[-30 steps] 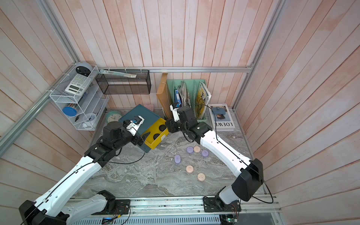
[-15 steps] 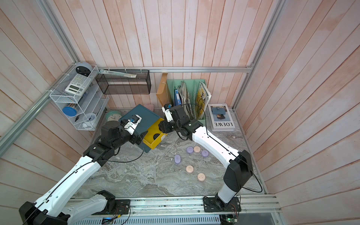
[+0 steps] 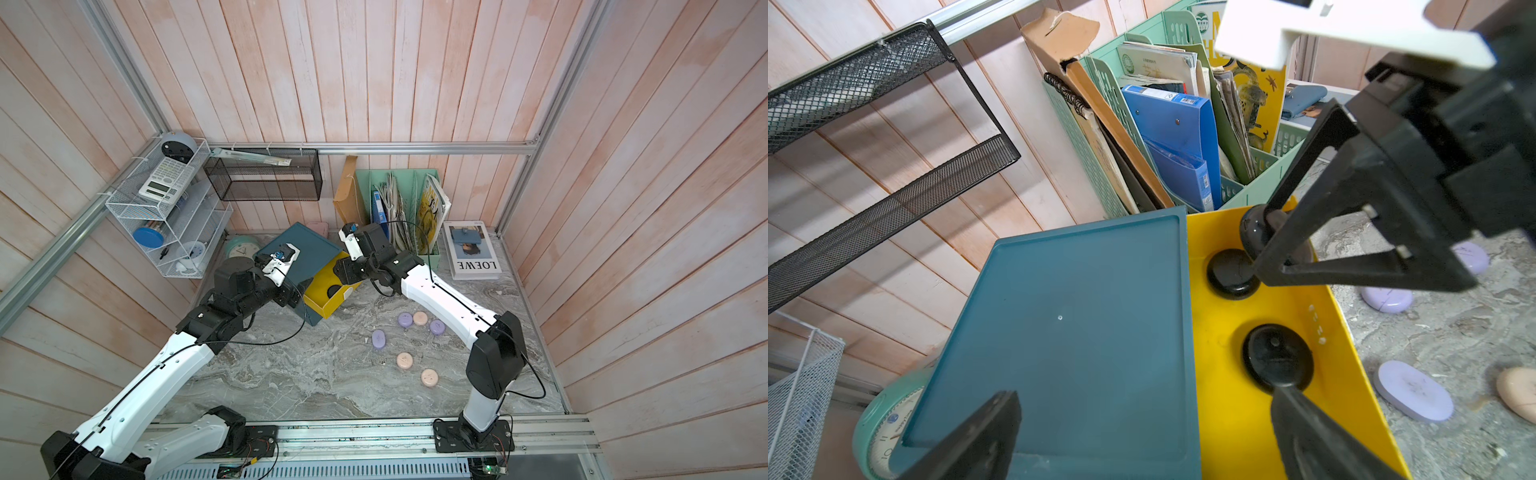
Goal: Put the bluetooth earphones in the drawer according to color
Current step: Place the bluetooth earphone in the drawer.
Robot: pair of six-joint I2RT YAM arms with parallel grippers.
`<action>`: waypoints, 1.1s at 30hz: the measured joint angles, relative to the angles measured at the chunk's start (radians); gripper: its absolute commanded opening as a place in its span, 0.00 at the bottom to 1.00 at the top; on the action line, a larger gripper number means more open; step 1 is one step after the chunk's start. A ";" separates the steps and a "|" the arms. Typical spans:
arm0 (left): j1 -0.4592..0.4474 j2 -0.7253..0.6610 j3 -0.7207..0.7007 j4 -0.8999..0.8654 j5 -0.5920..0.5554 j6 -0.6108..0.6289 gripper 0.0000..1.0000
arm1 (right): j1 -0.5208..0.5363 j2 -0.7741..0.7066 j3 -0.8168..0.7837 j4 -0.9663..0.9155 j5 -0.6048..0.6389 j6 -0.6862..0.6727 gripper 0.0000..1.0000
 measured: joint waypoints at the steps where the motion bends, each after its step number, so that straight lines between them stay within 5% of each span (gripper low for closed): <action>1: 0.000 0.000 0.000 0.000 0.000 0.000 1.00 | 0.000 0.002 0.003 -0.002 -0.002 0.000 0.38; 12: 0.000 0.000 0.000 0.000 0.000 0.000 1.00 | 0.000 0.010 0.015 -0.006 -0.004 -0.004 0.78; 27: 0.000 -0.007 0.000 0.000 -0.003 0.001 1.00 | 0.000 -0.023 -0.013 0.007 0.016 -0.003 0.79; 33: 0.000 -0.007 0.000 0.000 -0.003 0.000 1.00 | 0.001 -0.127 -0.091 0.026 0.040 -0.001 0.72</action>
